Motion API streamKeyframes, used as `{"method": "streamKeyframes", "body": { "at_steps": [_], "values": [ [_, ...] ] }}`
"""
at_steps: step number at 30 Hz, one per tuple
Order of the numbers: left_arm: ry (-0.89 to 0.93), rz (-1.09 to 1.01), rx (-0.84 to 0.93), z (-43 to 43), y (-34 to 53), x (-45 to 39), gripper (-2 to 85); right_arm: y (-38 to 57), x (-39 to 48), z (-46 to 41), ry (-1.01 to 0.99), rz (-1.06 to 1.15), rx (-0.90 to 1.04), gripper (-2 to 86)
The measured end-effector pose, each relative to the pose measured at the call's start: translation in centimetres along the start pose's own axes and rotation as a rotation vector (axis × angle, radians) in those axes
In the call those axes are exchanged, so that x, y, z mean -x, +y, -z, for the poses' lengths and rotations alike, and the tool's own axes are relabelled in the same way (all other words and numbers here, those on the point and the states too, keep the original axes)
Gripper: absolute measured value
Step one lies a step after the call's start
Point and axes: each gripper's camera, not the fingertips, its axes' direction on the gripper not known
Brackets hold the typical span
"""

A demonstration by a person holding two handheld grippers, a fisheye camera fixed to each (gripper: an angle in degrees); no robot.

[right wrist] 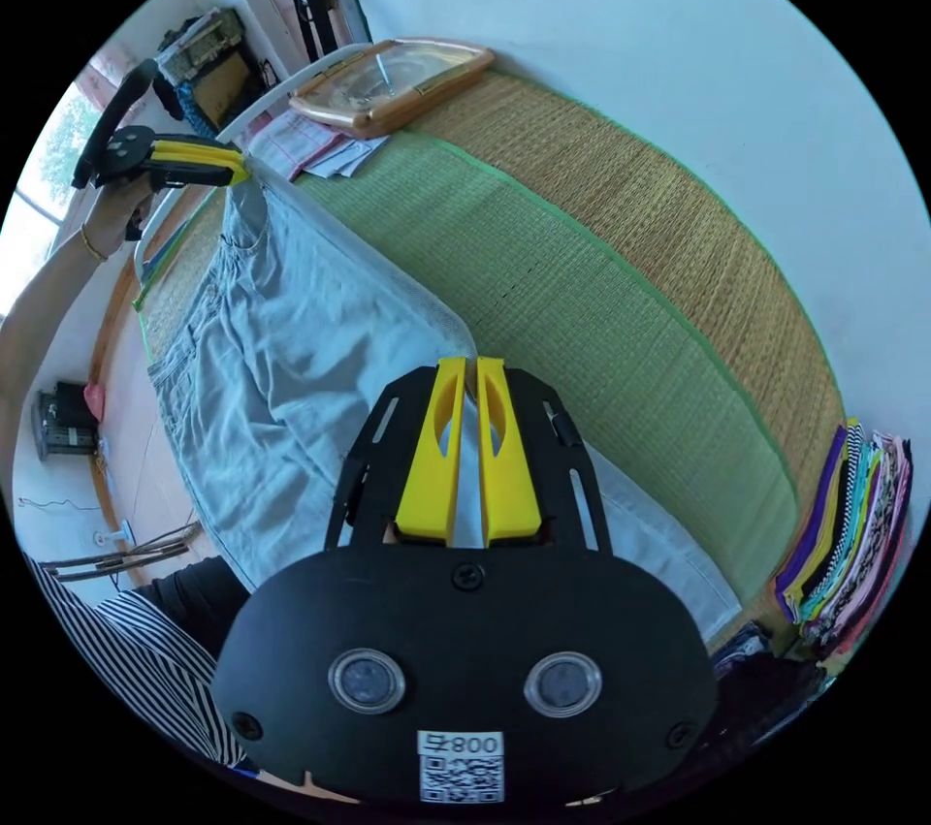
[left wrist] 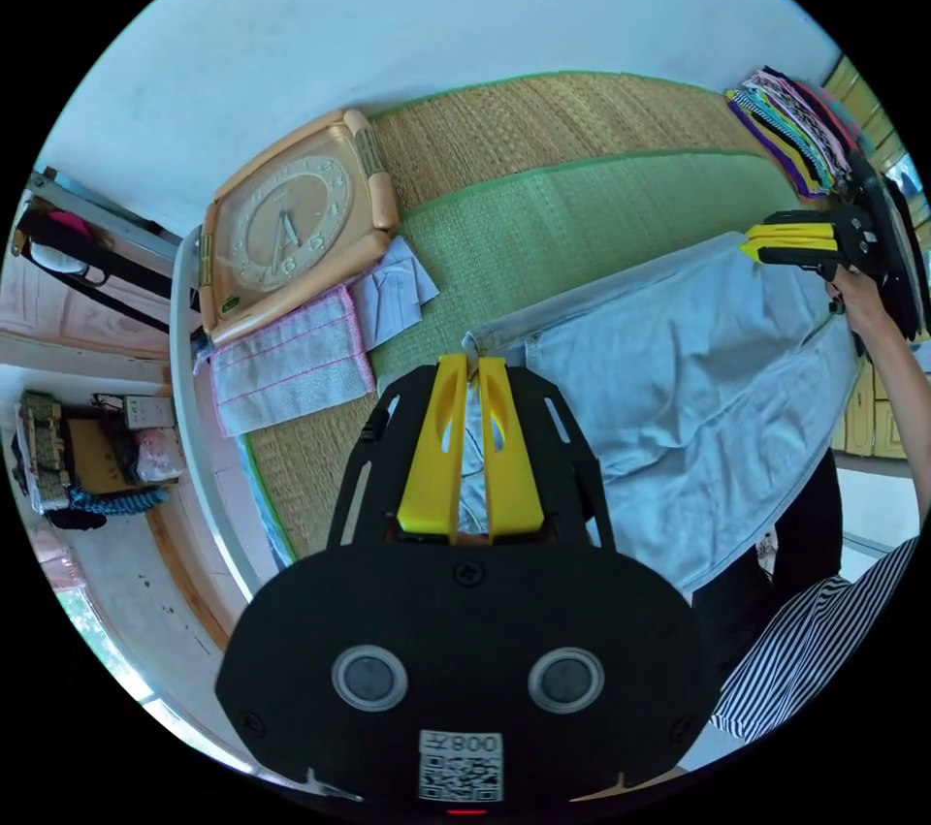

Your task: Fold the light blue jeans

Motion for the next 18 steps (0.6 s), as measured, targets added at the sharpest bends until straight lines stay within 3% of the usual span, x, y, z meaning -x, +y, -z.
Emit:
{"method": "streamKeyframes", "body": {
  "at_steps": [9,18],
  "values": [
    [-0.019,-0.036,-0.066,7.5,8.9,-5.2,1.2,6.3,8.0,6.8,0.034,0.023,-0.079,2.1],
    [0.009,-0.036,-0.075,11.0,22.7,-9.3,1.2,14.8,19.4,8.0,0.038,0.118,-0.088,2.1]
  ]
}}
